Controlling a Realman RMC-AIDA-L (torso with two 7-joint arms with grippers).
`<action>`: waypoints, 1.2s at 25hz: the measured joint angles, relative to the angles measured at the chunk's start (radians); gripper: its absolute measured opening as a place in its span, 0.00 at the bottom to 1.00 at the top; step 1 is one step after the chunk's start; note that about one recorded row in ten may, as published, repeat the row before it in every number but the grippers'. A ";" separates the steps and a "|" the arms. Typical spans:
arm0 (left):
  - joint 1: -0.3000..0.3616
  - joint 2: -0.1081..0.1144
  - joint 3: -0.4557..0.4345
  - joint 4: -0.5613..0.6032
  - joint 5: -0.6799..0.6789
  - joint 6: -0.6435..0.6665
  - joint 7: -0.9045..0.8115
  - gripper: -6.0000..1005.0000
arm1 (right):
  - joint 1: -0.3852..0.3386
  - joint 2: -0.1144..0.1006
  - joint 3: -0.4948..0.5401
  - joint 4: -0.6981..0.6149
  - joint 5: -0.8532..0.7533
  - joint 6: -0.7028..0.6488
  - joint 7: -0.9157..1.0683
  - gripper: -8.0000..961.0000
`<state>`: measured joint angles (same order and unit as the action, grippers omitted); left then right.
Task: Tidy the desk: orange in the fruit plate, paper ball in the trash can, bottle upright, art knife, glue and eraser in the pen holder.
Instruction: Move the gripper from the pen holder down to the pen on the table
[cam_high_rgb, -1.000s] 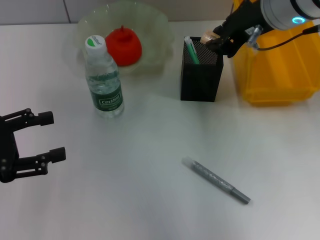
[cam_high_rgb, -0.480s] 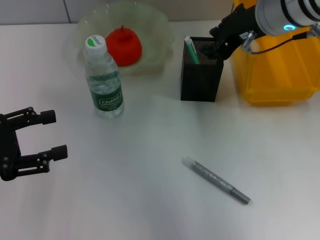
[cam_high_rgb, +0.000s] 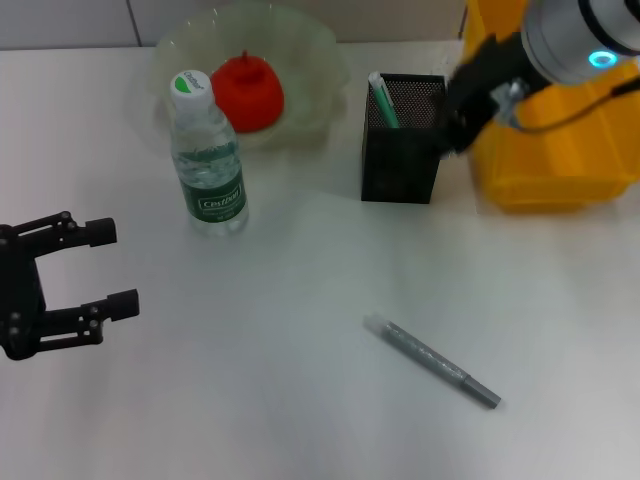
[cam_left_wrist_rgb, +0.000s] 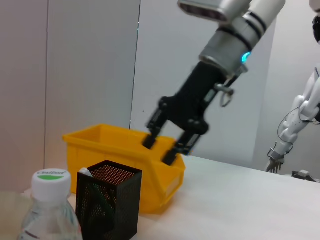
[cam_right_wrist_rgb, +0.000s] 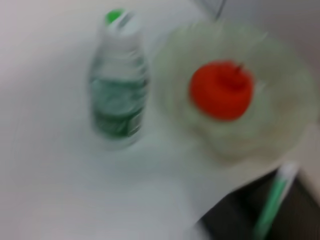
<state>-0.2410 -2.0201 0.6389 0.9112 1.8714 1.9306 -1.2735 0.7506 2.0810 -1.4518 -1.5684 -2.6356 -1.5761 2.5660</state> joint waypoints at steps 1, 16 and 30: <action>-0.001 0.000 0.000 0.000 0.000 -0.001 0.001 0.80 | 0.026 0.001 -0.001 -0.004 0.001 -0.102 0.052 0.62; -0.007 0.019 -0.005 0.000 0.000 -0.011 0.016 0.80 | 0.078 0.008 -0.208 0.294 0.127 -0.146 0.211 0.59; -0.010 0.020 0.000 0.000 0.003 -0.020 0.021 0.80 | 0.112 0.010 -0.354 0.480 0.185 0.016 0.234 0.56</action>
<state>-0.2506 -2.0002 0.6389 0.9111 1.8748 1.9104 -1.2530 0.8627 2.0915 -1.8062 -1.0884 -2.4505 -1.5599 2.8001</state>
